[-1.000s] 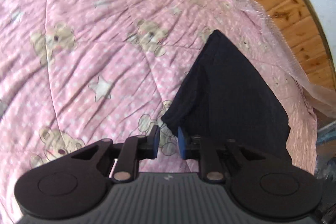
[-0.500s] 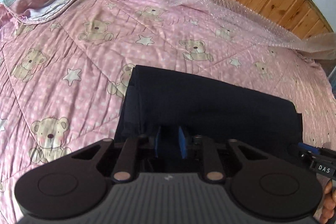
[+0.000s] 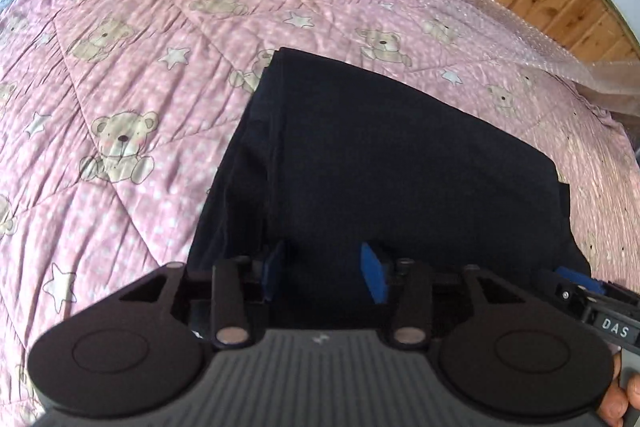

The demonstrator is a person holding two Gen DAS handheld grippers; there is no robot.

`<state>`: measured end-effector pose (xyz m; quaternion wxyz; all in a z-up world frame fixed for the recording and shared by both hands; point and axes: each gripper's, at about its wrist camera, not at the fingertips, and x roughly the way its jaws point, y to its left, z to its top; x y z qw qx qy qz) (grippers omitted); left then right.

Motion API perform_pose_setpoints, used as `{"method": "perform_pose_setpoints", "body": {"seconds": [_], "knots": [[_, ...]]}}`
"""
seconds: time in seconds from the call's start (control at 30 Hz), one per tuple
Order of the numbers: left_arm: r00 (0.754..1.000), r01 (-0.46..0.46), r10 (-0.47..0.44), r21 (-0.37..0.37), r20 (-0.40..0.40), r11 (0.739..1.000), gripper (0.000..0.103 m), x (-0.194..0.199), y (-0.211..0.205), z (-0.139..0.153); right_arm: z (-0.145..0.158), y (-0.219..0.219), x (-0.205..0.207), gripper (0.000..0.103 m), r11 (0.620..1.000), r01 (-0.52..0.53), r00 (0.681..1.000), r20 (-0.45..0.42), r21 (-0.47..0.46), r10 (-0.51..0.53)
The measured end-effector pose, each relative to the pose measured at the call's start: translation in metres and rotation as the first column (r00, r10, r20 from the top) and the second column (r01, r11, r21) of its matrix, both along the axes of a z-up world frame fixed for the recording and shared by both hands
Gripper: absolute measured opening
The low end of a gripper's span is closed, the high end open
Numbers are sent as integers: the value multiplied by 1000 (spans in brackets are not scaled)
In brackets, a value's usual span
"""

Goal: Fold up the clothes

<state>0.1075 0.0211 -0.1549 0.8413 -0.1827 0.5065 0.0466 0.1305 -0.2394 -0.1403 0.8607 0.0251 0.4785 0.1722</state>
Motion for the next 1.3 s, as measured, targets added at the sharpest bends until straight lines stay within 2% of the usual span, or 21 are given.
{"method": "perform_pose_setpoints", "body": {"seconds": [0.07,0.1,0.17,0.23,0.37,0.53,0.7,0.87,1.03,1.3], "knots": [[999,9,-9,8,33,1000,62,-8,0,19,14,-4,-2,67,1000,17,1000,-11,19,-16],[998,18,-19,14,56,1000,67,-15,-1,29,22,-4,-8,74,1000,27,1000,-2,3,-27],[994,39,-40,7,103,999,92,-31,-3,46,38,-4,-24,79,998,55,998,23,-32,-55],[987,54,-54,5,153,999,100,-49,-7,61,51,-3,-41,85,994,93,995,40,-52,-91],[974,94,-100,37,201,995,103,-81,-16,81,74,-1,-78,86,986,152,986,73,-73,-147],[969,135,-150,90,196,987,103,-111,-25,94,102,6,-121,87,980,173,977,140,-95,-159],[971,142,-146,33,191,989,103,-135,-31,97,123,11,-161,90,975,194,967,191,-107,-172],[967,153,-155,27,200,988,103,-156,-43,101,130,12,-191,90,971,213,961,203,-106,-189],[956,169,-173,38,236,985,103,-172,-53,109,128,16,-204,90,972,201,963,209,-122,-172],[950,173,-199,125,242,977,103,-172,-72,124,131,18,-203,90,976,159,968,218,-148,-125]]}}
